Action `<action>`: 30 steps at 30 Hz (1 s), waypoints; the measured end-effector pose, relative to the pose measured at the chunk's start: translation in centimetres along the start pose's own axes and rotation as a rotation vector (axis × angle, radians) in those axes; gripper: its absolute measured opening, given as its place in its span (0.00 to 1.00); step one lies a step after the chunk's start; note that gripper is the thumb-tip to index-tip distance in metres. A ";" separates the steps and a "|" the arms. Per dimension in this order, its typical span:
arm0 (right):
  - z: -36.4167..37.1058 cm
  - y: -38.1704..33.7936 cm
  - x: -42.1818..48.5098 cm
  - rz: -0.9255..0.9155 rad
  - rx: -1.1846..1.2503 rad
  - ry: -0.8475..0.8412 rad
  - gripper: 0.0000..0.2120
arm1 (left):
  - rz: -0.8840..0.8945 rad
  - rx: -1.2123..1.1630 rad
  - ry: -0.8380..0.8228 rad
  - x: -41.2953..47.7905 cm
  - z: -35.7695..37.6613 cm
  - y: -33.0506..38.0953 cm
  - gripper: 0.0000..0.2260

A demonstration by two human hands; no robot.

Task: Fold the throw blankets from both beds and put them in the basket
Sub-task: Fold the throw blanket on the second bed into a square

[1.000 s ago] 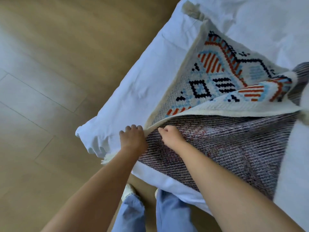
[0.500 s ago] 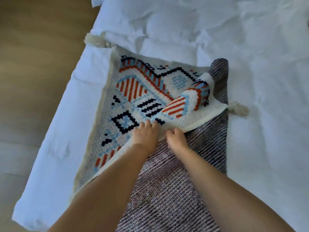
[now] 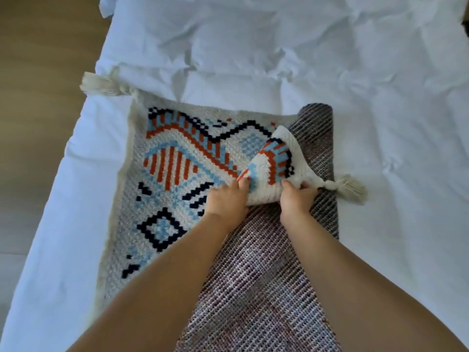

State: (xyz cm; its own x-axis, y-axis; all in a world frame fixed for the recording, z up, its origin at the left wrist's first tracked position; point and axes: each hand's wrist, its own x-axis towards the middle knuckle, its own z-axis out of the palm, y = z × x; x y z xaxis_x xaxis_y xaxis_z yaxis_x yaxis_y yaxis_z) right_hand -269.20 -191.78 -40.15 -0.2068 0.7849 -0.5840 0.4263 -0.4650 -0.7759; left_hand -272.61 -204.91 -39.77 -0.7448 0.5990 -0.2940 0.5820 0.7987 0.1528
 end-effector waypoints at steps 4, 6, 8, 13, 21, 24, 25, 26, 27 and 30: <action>6.4 -2.5 -1.5 -0.190 -0.123 -0.063 0.18 | -0.139 -0.100 0.085 1.9 -3.1 -5.7 0.18; 10.5 -3.9 -2.3 -0.272 -0.206 -0.144 0.17 | -0.177 -0.106 0.099 2.9 -4.2 -8.9 0.20; 15.0 -5.1 -3.3 -0.367 -0.299 -0.236 0.17 | -0.200 -0.106 0.103 3.9 -4.8 -11.8 0.21; 25.9 -6.2 -5.8 -0.582 -0.481 -0.467 0.13 | -0.351 -0.267 0.097 6.1 -5.2 -20.0 0.19; 36.8 -1.4 -7.5 -0.716 -0.787 -0.715 0.17 | -0.519 -0.536 0.067 7.6 -1.8 -26.8 0.15; 37.7 0.2 -6.5 -0.718 -0.902 -0.760 0.21 | -0.561 -0.689 0.029 8.4 -0.4 -27.2 0.18; 37.8 0.5 -6.1 -0.740 -0.925 -0.776 0.21 | -0.562 -0.720 -0.005 8.7 0.0 -27.3 0.19; 38.0 0.8 -5.9 -0.785 -0.944 -0.790 0.20 | -0.557 -0.744 -0.040 9.0 0.3 -27.3 0.20; 38.2 1.0 -6.0 -0.849 -0.959 -0.805 0.19 | -0.549 -0.772 -0.066 9.3 0.4 -27.4 0.20; 38.6 2.0 -7.2 -0.992 -0.943 -0.888 0.18 | -0.492 -0.899 -0.040 9.9 0.3 -28.3 0.19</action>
State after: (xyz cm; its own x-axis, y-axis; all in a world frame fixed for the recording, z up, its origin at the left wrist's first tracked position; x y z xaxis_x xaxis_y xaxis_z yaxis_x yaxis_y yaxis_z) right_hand -300.85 -214.18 -46.70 -0.9839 -0.0179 -0.1776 0.1120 0.7127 -0.6924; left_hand -296.37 -221.60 -47.32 -0.8141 0.2039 -0.5438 -0.2573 0.7128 0.6525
